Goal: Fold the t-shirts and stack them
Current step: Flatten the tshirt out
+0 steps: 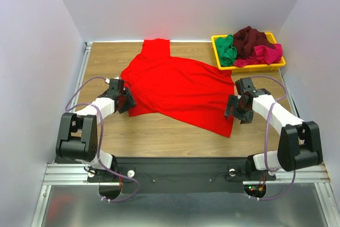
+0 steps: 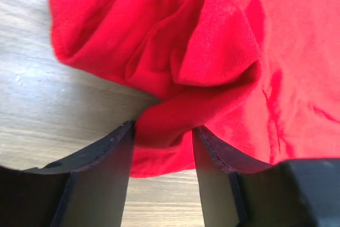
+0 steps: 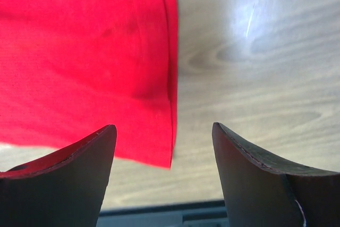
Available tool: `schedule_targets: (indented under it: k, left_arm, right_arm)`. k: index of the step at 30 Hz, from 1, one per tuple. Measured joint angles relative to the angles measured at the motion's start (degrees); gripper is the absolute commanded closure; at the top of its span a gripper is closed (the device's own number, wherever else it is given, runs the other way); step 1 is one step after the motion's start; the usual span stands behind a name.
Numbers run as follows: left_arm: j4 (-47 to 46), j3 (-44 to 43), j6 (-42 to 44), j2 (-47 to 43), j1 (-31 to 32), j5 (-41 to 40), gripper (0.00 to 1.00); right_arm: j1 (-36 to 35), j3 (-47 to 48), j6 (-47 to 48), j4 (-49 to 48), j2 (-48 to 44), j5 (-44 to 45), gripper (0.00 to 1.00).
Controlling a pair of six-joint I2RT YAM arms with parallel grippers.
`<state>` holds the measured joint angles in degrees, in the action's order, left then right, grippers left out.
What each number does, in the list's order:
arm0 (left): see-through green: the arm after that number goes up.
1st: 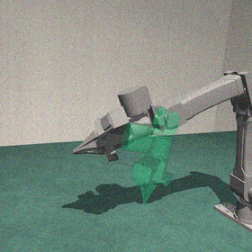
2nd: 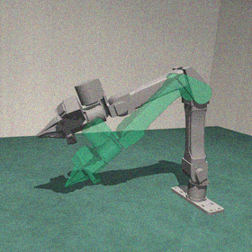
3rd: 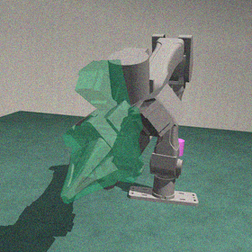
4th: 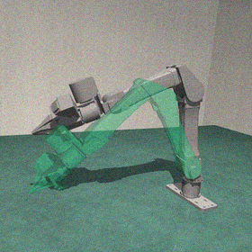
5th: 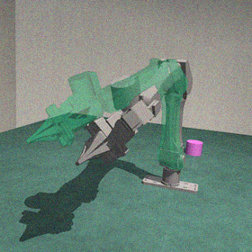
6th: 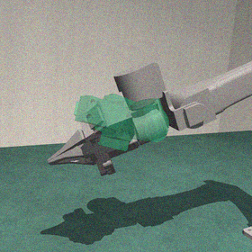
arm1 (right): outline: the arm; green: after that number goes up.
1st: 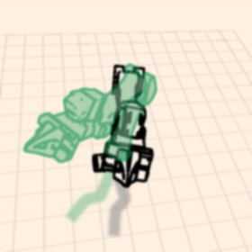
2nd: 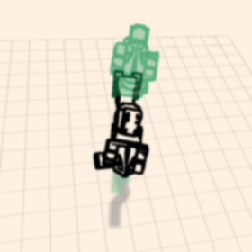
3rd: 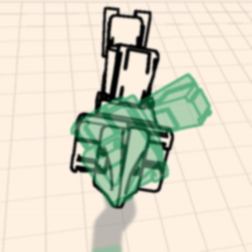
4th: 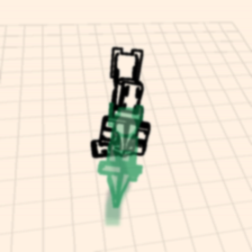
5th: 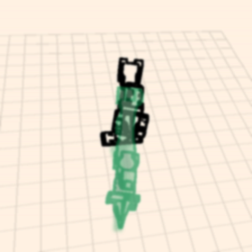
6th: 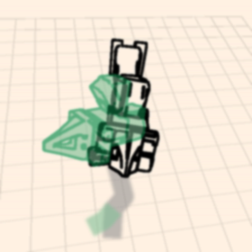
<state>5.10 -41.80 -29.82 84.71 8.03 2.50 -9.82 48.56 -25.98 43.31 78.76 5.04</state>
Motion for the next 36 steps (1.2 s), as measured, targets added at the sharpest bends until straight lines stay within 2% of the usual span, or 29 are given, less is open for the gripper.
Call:
schedule_targets:
  k: [5, 8, 13, 23, 28, 36]
  left_arm:
    - [-0.37, 0.22, 0.74, 0.33, 0.0, 1.79, 0.9]
    - [-0.31, 0.24, 0.94, 0.28, 0.0, 2.93, 1.0]
    - [1.68, 0.57, 1.01, -1.99, 0.0, 4.42, 1.0]
    - [9.79, 0.79, 0.22, -15.17, 0.0, 6.34, 1.0]
    - [12.87, 1.07, -0.37, -17.2, 0.0, 7.69, 1.0]
    - [17.29, 1.07, -0.79, -21.42, 0.0, 8.5, 1.0]
  right_arm:
    - [0.0, 0.02, 0.0, 4.13, -0.76, -2.1, 0.22]
    - [0.0, -0.24, -0.28, 5.99, -1.27, -4.57, 0.22]
    - [-0.02, -0.74, -0.85, 7.67, -1.7, -7.32, 0.24]
    - [-0.42, -1.7, -1.29, 7.63, 2.75, -8.76, 0.27]
    - [-0.85, -2.56, -1.22, 7.61, 5.16, -9.27, 0.34]
    - [-3.43, -2.67, -1.22, 6.78, 7.34, -10.14, 0.4]
